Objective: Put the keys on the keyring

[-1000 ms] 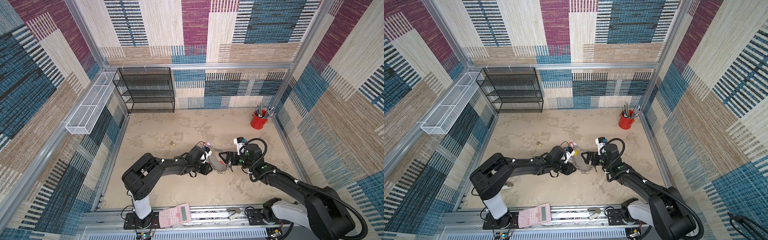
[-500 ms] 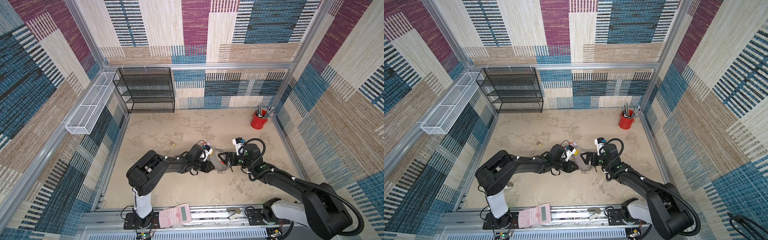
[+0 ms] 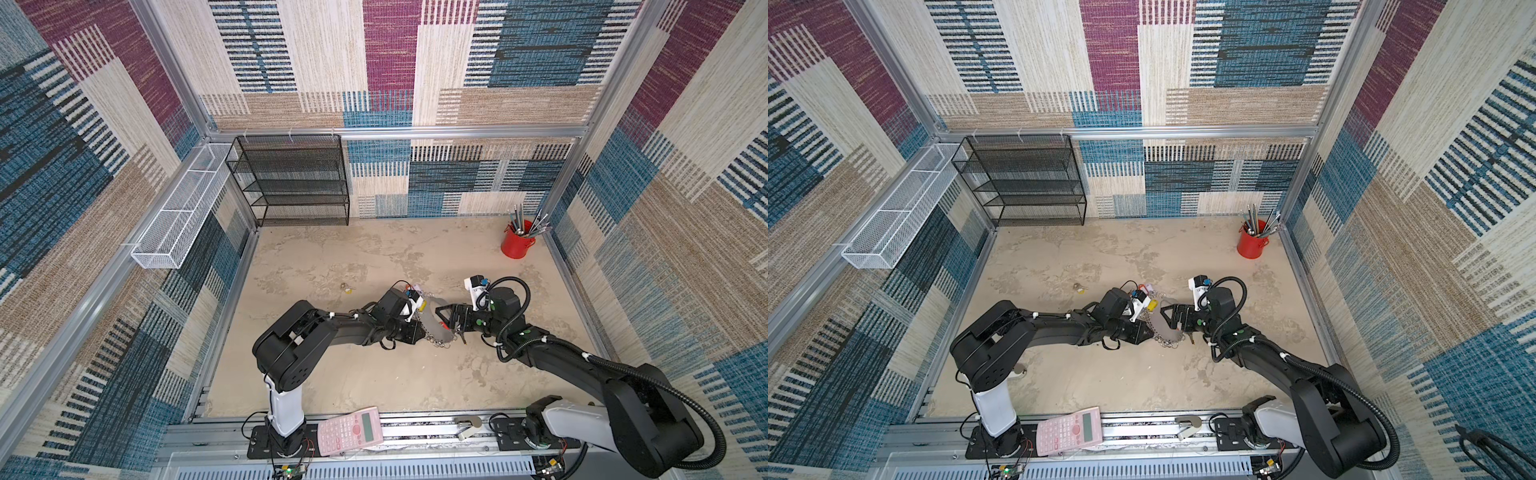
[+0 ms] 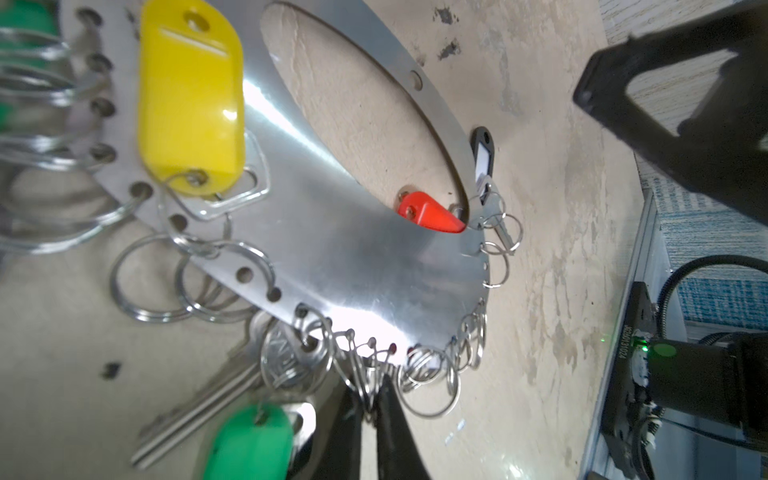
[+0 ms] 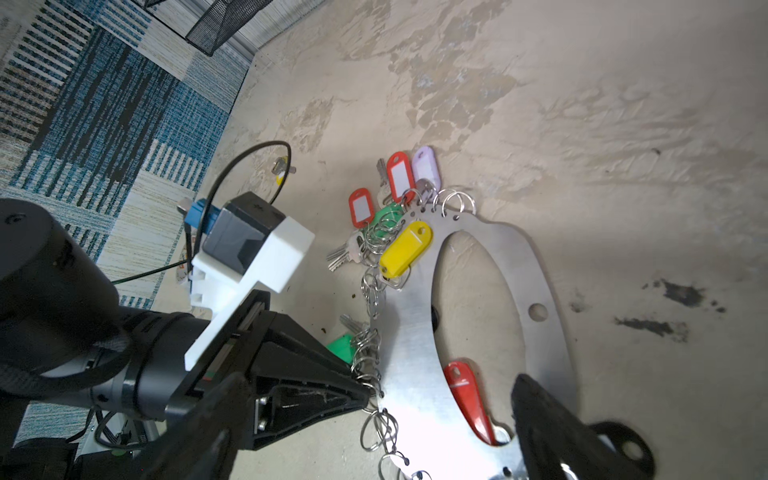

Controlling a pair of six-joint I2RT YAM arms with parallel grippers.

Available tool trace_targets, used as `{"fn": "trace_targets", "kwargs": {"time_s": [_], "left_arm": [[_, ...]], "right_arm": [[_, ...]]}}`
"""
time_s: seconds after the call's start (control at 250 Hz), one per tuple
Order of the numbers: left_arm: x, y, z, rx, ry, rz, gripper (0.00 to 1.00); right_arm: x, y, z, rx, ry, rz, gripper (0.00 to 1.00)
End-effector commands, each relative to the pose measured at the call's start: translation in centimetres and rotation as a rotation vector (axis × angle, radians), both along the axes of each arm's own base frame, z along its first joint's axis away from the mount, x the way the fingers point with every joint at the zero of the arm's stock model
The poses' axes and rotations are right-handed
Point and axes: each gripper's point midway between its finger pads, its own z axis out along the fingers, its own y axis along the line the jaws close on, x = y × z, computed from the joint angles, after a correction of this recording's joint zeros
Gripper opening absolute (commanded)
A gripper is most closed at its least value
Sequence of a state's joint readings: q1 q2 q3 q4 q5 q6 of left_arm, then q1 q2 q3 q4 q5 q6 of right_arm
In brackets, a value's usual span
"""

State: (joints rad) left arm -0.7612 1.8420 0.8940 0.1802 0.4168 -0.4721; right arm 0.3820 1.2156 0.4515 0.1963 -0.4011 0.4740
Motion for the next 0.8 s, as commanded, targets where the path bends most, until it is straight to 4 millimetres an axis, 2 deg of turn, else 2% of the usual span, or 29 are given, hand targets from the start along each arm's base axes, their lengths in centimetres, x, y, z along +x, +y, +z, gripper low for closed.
{"fn": "trace_targets", "kwargs": {"time_s": [0.0,0.132,0.52,0.8], "left_arm": [[0.1,0.2,1.6,0.004,0.001,0.016,0.01],[0.2,0.1,4.0,-0.006,-0.015,0.008,0.00],[0.7,0.1,12.7,-0.028,-0.113,-0.009,0.00],[1.5,1.5,15.9,0.041,-0.174,0.025,0.00]], "right_arm": [[0.5,0.3,1.4,0.023,-0.051,0.007,1.00],[0.7,0.5,2.2,0.038,-0.074,0.009,1.00],[0.4,0.8,4.4,0.074,-0.159,0.036,1.00],[-0.6,0.7,6.3,0.083,-0.246,0.069,0.87]]}}
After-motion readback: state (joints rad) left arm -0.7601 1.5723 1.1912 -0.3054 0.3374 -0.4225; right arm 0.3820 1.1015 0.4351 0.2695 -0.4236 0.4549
